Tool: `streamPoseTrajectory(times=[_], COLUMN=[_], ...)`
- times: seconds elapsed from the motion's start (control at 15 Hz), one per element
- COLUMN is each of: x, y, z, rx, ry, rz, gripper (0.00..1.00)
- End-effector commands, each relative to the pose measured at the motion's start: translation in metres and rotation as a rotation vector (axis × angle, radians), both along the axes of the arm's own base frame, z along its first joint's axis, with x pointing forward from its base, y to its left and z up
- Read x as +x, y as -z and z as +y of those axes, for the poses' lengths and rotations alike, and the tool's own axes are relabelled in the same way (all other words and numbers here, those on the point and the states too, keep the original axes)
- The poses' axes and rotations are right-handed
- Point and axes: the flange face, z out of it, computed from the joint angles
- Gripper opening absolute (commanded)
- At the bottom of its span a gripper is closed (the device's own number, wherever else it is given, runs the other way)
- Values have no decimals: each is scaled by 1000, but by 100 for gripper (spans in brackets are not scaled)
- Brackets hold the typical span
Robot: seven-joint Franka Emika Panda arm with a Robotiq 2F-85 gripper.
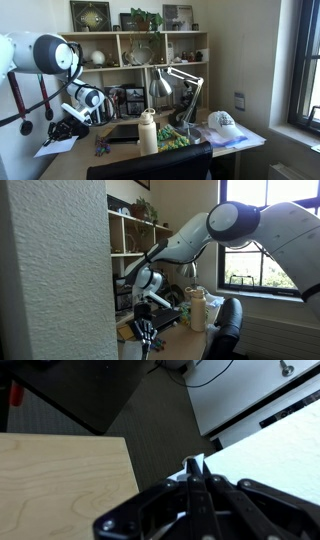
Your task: Pick up the white paper
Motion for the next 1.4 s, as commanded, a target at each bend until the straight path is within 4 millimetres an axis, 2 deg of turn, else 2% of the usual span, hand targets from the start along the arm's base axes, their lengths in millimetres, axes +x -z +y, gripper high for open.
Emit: streamPoseTrajectory(times=[0.0, 0.07, 0.33, 0.6, 0.67, 0.73, 0.93, 1.33], x=[-2, -2, -9, -21, -25, -28, -37, -46], y=[-14, -16, -25, -42, -46, -50, -58, -68], z=[4, 5, 19, 41, 46, 48, 50, 42], rx=[-37, -49, -132, -213, -234, -252, -295, -343], ry=[6, 5, 6, 35, 48, 61, 111, 189], rz=[-60, -73, -165, -287, -318, -339, -380, -422], gripper=[25, 5, 5, 2, 2, 25, 25, 25])
